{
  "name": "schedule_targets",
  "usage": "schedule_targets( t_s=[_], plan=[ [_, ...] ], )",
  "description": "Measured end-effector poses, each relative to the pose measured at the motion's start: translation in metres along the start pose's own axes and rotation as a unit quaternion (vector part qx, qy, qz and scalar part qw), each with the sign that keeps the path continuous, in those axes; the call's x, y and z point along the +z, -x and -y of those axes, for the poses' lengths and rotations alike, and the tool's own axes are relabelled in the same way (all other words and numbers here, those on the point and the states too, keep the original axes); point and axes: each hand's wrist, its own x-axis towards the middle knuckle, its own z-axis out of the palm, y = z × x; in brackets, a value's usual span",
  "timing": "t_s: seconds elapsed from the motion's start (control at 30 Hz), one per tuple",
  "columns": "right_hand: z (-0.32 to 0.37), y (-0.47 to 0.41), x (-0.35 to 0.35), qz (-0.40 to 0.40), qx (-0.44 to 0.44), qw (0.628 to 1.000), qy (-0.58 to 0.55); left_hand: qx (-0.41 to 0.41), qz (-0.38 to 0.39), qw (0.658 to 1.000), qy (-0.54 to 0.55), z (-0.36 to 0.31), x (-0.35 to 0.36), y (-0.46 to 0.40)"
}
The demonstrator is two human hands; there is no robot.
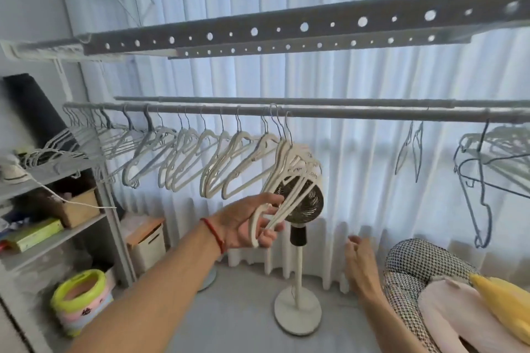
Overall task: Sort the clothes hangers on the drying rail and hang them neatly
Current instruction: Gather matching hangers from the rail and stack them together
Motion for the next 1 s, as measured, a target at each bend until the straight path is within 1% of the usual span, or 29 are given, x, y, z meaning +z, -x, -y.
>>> schedule_targets(
  t_s=[0.1, 0.17, 0.3, 0.43, 0.6, 0.7, 0.77, 0.8, 0.83, 0.87, 0.9, 0.93, 0.97, 1.0],
  plan=[
    [0.007, 0.006, 0.001, 0.045, -0.009, 0.999, 0.015, -0.012, -0.044, 0.999, -0.006, -0.039, 0.014, -0.032],
    [0.027, 0.002, -0.003, 0.065, -0.029, 0.997, -0.003, -0.018, -0.065, 0.998, -0.004, -0.057, 0.023, -0.051],
    [0.067, -0.015, -0.021, 0.070, -0.089, 0.994, -0.011, -0.023, -0.094, 0.995, 0.011, -0.079, 0.035, -0.081],
    [0.085, -0.029, -0.039, 0.082, -0.116, 0.990, -0.019, -0.026, -0.102, 0.994, 0.033, -0.083, 0.038, -0.105],
    [0.075, -0.044, -0.050, 0.091, -0.113, 0.989, -0.008, -0.025, -0.106, 0.994, 0.012, -0.067, 0.024, -0.127],
    [0.069, -0.062, -0.055, 0.085, -0.112, 0.990, 0.017, -0.025, -0.104, 0.994, -0.035, -0.064, 0.017, -0.127],
    [0.066, -0.076, -0.058, 0.063, -0.115, 0.991, 0.026, -0.031, -0.120, 0.986, -0.112, -0.068, 0.011, -0.118],
    [0.065, -0.084, -0.059, 0.046, -0.111, 0.992, 0.029, -0.032, -0.149, 0.974, -0.169, -0.073, 0.010, -0.112],
    [0.064, -0.091, -0.060, 0.027, -0.103, 0.994, 0.033, -0.021, -0.194, 0.949, -0.247, -0.078, 0.011, -0.106],
    [0.063, -0.100, -0.062, 0.008, -0.096, 0.995, 0.038, 0.000, -0.257, 0.899, -0.354, -0.084, 0.013, -0.102],
    [0.061, -0.109, -0.063, -0.011, -0.091, 0.995, 0.041, 0.038, -0.334, 0.814, -0.474, -0.091, 0.016, -0.099],
    [0.061, -0.120, -0.064, -0.032, -0.088, 0.995, 0.041, 0.105, -0.396, 0.713, -0.570, -0.096, 0.023, -0.098],
    [0.062, -0.130, -0.066, -0.059, -0.085, 0.994, 0.037, 0.191, -0.427, 0.630, -0.620, -0.100, 0.034, -0.098],
    [0.064, -0.140, -0.066, -0.090, -0.081, 0.992, 0.033, 0.268, -0.423, 0.591, -0.632, -0.104, 0.048, -0.099]
  ],
)
